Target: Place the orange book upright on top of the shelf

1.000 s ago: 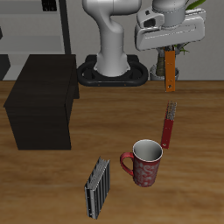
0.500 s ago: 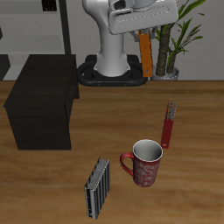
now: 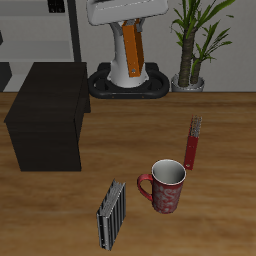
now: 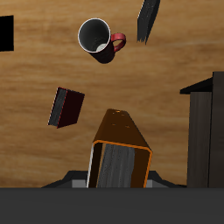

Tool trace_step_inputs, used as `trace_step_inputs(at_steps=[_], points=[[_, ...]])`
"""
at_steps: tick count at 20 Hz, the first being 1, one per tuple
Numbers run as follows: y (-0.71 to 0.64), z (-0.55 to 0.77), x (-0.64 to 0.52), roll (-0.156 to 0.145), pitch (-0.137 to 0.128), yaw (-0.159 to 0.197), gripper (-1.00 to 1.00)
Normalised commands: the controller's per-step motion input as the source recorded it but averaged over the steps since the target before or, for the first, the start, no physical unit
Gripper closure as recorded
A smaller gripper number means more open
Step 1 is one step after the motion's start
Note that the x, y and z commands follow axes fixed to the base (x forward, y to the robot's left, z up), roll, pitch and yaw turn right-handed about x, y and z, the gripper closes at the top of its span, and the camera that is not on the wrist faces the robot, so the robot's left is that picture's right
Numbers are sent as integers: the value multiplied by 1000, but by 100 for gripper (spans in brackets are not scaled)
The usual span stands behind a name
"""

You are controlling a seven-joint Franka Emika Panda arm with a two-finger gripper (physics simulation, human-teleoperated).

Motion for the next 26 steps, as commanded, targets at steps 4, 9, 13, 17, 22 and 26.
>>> trace_step_inputs(at_steps=[4, 9, 13, 17, 22, 26], points=[[-738, 149, 52, -64, 14, -19, 100], [-549, 55, 84, -77, 16, -6, 100], [-376, 7, 33, 41, 52, 54, 100], [-705, 80, 69, -69, -9, 86, 100], [-411, 19, -12, -36, 21, -4, 100], [-184, 78, -64, -24, -4, 19, 100]])
